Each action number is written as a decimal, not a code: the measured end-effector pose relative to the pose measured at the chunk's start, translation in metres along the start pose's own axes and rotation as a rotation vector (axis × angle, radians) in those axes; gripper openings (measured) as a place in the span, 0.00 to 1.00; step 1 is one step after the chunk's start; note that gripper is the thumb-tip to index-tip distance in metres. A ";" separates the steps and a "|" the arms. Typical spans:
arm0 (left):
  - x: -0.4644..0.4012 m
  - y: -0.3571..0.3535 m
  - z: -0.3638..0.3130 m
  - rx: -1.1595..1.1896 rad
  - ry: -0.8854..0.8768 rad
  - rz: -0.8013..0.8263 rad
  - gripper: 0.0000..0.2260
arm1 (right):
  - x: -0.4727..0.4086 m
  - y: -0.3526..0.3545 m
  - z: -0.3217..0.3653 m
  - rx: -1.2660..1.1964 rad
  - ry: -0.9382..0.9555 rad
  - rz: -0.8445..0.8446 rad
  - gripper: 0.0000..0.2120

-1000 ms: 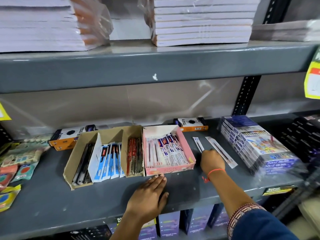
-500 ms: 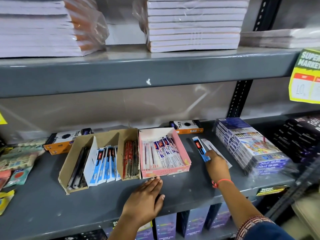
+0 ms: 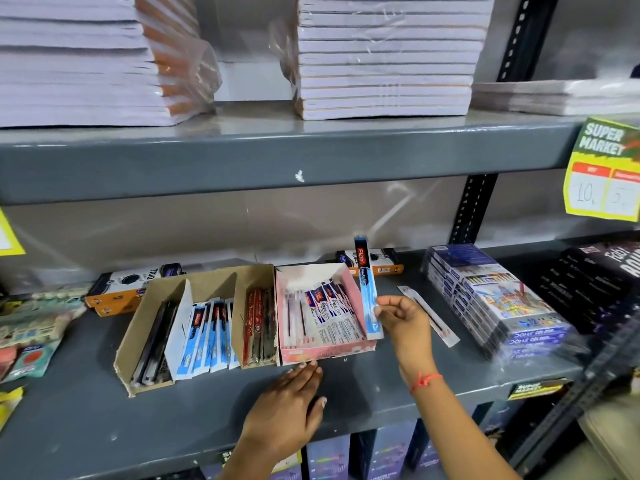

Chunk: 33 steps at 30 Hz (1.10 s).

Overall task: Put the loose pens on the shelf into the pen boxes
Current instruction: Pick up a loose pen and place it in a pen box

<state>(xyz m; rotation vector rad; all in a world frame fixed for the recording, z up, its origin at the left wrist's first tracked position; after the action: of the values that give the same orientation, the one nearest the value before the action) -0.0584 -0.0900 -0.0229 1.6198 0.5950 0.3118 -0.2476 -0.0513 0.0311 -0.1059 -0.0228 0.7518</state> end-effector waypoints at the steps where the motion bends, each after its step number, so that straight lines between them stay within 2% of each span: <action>1: -0.001 -0.005 0.002 0.043 0.009 0.031 0.23 | 0.005 -0.004 0.004 -0.053 0.011 0.013 0.14; 6: -0.002 -0.013 0.008 0.033 0.034 0.031 0.23 | 0.024 -0.020 0.024 -0.150 0.064 0.061 0.15; 14: -0.003 -0.016 0.012 0.054 0.050 0.028 0.23 | 0.038 -0.029 0.045 -0.155 0.134 0.116 0.17; 18: -0.003 -0.018 0.013 0.063 0.055 0.040 0.23 | 0.040 -0.035 0.043 -0.116 0.121 0.142 0.16; 23: 0.015 -0.011 0.027 0.100 0.123 0.026 0.23 | 0.044 -0.069 0.033 -0.144 -0.009 0.281 0.16; 29: 0.059 0.003 0.086 0.059 0.284 0.026 0.24 | 0.064 -0.146 0.025 0.062 -0.026 0.487 0.18; 33: 0.089 0.007 0.126 0.053 0.377 0.017 0.24 | 0.075 -0.193 -0.001 0.261 -0.070 0.550 0.12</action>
<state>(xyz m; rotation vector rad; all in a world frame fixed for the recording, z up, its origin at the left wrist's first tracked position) 0.0833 -0.1472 -0.0463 1.6283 0.8806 0.6265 -0.0609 -0.1400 0.0494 0.1715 0.0402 1.3007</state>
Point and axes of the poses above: each hand's wrist, its own x-axis away from the middle knuckle, its own y-axis out of the back of the hand, z = x × y, the point moved 10 cm from there along -x, towards the middle knuckle, and after that the axes turned 2 degrees about z, right-handed, at the moved point
